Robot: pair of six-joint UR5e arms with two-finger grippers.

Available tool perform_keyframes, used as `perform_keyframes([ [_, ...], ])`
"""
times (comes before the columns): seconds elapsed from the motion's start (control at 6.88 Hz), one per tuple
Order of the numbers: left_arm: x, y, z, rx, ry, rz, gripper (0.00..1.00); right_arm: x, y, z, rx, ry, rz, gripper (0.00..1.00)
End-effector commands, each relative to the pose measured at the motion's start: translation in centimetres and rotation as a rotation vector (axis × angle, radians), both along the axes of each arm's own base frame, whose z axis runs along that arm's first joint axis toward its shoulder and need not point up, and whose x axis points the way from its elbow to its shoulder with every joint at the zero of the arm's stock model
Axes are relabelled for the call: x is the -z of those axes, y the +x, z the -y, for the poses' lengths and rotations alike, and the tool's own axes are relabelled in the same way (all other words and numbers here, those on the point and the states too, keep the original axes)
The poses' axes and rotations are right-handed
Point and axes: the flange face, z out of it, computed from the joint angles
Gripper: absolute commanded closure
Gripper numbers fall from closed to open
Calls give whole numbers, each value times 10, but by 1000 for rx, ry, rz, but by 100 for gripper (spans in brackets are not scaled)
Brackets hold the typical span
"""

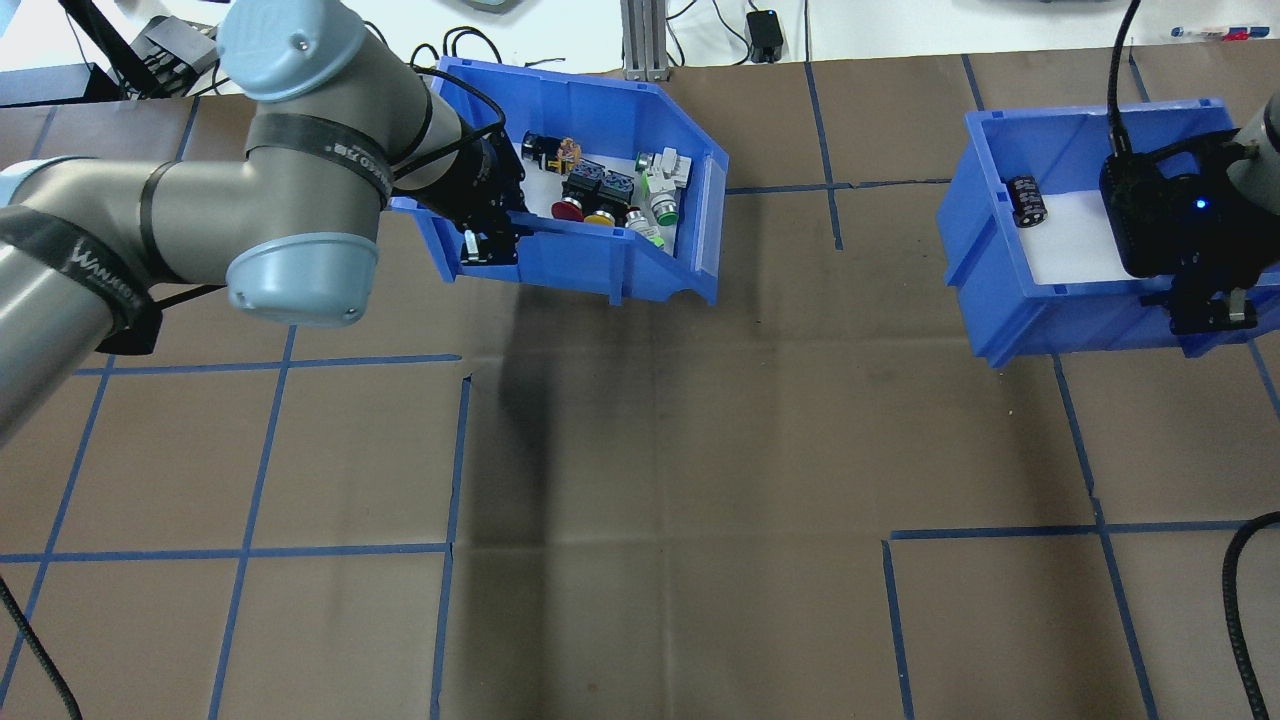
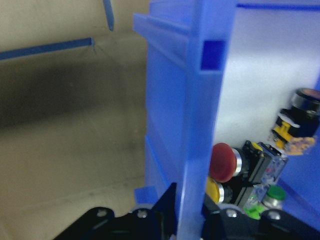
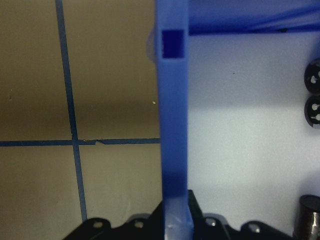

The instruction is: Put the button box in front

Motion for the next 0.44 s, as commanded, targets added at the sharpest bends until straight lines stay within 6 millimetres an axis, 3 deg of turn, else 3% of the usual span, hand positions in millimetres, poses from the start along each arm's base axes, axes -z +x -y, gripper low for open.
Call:
perform_keyframes([
  [0.0,32,-60,43,-69,-27,-60,100,3,-1,-4,-9,1,-1,100],
  [0.15,27,-74,49,-89,-30,-78,96,3,-1,-4,-9,1,-1,100],
  [0.29,45,-78,40,-68,0,-57,60,5,0,-4,-11,6,1,100],
])
